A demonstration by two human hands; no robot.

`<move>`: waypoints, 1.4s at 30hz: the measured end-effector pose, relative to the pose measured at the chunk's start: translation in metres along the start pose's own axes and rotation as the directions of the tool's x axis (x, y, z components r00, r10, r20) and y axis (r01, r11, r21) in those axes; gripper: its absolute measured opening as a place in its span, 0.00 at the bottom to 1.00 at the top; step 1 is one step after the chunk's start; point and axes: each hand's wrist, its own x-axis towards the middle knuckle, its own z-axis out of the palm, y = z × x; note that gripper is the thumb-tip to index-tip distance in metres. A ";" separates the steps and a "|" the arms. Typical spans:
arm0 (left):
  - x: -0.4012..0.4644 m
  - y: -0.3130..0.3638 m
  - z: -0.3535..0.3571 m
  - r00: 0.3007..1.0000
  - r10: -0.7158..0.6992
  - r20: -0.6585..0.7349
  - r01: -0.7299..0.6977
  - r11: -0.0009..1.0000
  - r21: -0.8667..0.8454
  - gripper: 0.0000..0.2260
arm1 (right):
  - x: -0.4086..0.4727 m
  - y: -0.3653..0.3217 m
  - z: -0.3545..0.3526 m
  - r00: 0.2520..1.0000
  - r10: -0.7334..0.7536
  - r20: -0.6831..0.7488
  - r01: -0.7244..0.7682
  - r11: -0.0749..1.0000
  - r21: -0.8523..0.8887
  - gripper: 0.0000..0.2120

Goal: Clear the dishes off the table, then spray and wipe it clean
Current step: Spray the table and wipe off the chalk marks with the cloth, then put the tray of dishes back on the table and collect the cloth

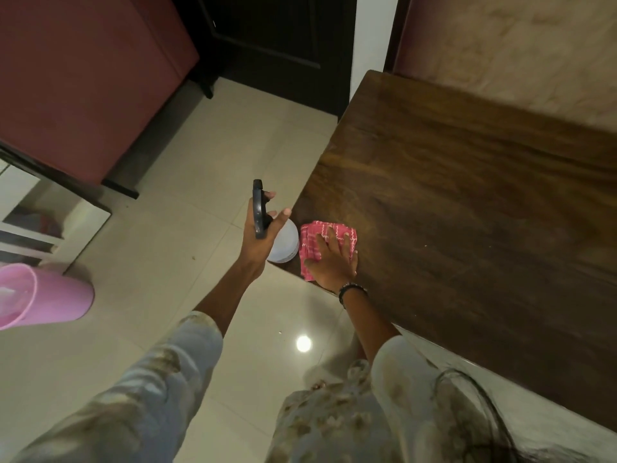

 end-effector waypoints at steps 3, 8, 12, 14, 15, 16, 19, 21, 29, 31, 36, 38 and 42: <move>-0.001 -0.001 -0.008 0.994 -0.079 0.080 0.074 0.995 0.061 0.31 | -0.006 -0.006 -0.016 1.000 -0.025 0.013 0.025 0.999 -0.042 0.32; -0.009 0.000 -0.012 0.975 -0.216 -0.043 0.219 0.936 0.277 0.41 | -0.014 -0.011 -0.041 1.000 0.023 -0.004 -0.023 0.997 0.069 0.33; -0.059 -0.003 -0.009 0.944 -0.274 -0.182 0.328 0.830 0.451 0.28 | -0.035 -0.013 -0.072 0.998 0.065 -0.004 -0.064 0.990 0.127 0.32; -0.090 0.006 -0.001 0.960 -0.273 -0.067 0.268 0.816 0.512 0.17 | -0.050 -0.014 -0.089 0.997 0.082 -0.012 -0.079 0.982 0.171 0.31; -0.102 0.018 0.006 0.966 -0.256 0.034 0.202 0.832 0.516 0.14 | -0.061 -0.014 -0.098 0.995 0.099 -0.021 -0.093 0.977 0.193 0.31; -0.110 0.034 0.014 0.962 -0.231 0.147 0.128 0.854 0.504 0.11 | -0.072 -0.014 -0.109 0.993 0.115 -0.039 -0.105 0.972 0.211 0.31; -0.118 0.096 0.044 0.941 -0.120 0.317 -0.032 0.900 0.435 0.11 | -0.113 -0.011 -0.147 0.977 0.165 -0.132 -0.123 0.952 0.279 0.30; -0.119 0.147 0.070 0.949 -0.008 0.315 -0.149 0.870 0.470 0.12 | -0.150 -0.006 -0.182 0.952 0.206 -0.228 -0.123 0.935 0.333 0.30; -0.177 0.311 0.194 0.844 0.313 0.436 -0.477 0.810 0.341 0.12 | -0.301 0.036 -0.304 0.748 0.357 -0.559 -0.093 0.891 0.444 0.25; -0.202 0.341 0.231 0.822 0.330 0.465 -0.500 0.809 0.309 0.10 | -0.335 0.049 -0.326 0.706 0.373 -0.602 -0.100 0.894 0.437 0.23; -0.267 0.401 0.296 0.786 0.420 0.453 -0.559 0.796 0.231 0.07 | -0.402 0.090 -0.374 0.714 0.344 -0.610 -0.119 0.918 0.379 0.25; -0.284 0.416 0.317 0.778 0.458 0.430 -0.585 0.778 0.230 0.09 | -0.421 0.113 -0.393 0.707 0.348 -0.616 -0.136 0.921 0.365 0.27; -0.310 0.434 0.364 0.764 0.500 0.408 -0.632 0.709 0.313 0.14 | -0.452 0.171 -0.432 0.696 0.322 -0.642 -0.152 0.939 0.307 0.28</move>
